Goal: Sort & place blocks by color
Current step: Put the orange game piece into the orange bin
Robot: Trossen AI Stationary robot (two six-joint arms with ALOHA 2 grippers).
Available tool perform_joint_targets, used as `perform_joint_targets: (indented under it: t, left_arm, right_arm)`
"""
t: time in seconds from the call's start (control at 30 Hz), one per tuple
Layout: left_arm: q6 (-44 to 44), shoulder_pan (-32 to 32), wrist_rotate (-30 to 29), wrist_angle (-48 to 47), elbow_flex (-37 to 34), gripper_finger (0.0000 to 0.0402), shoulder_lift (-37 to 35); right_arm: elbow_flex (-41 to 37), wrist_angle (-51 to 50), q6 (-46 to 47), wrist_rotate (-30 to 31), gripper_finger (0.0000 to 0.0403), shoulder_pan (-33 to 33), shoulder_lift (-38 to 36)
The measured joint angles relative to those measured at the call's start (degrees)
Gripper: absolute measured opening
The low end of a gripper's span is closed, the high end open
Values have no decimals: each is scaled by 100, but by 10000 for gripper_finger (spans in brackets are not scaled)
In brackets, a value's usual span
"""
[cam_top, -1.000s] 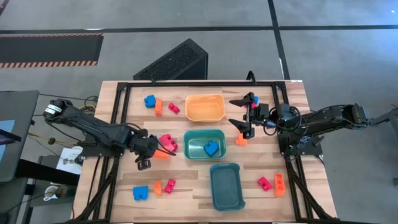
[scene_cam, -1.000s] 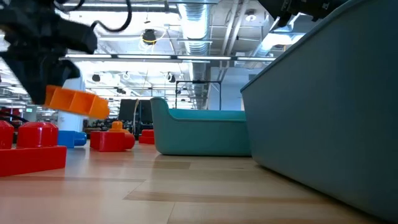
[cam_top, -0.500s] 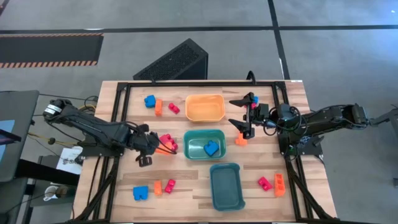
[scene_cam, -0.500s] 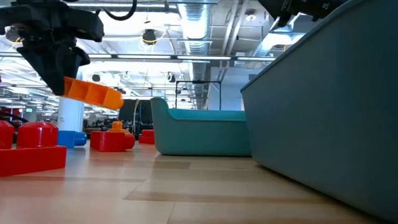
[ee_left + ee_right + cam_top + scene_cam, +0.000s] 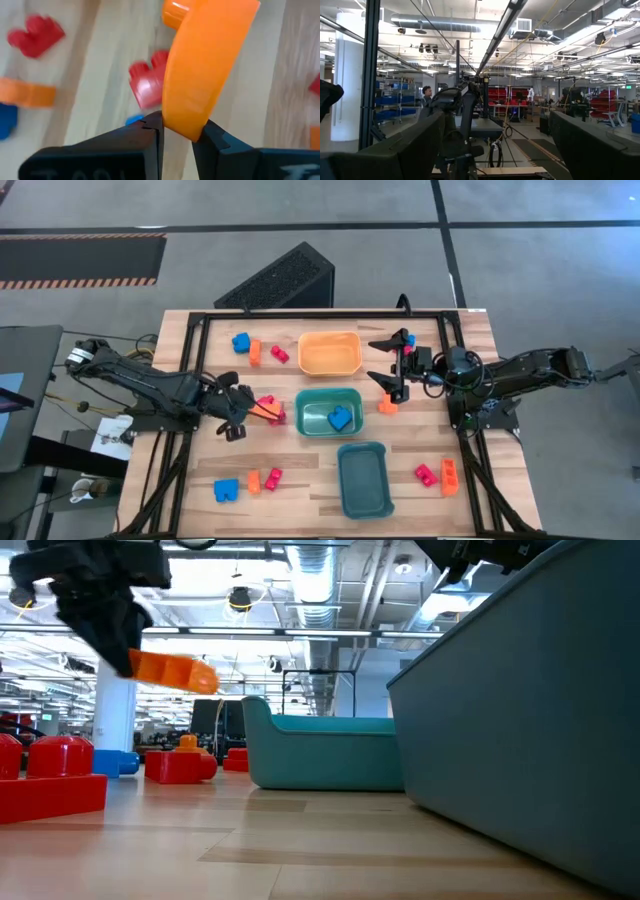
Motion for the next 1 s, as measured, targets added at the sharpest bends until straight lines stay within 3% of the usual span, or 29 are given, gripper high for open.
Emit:
perform_joint_targets:
  t: [0.3, 0.5, 0.73, 1.0]
  left_arm:
    - [1294, 1014, -148, 1508, -70, 24, -77]
    - [1674, 1834, 771, 1731, -125, 2, -77]
    - [1798, 1905, 831, 1594, -127, 0, -77]
    - [2126, 1971, 397, 2001, -129, 0, -77]
  right_arm:
    - [0, 60, -10, -11, 379, 0, 0]
    - [0, 62, -17, -10, 379, 0, 0]
    - [0, -20, 1, -9, 379, 0, 0]
    - [0, 27, -2, -4, 379, 0, 0]
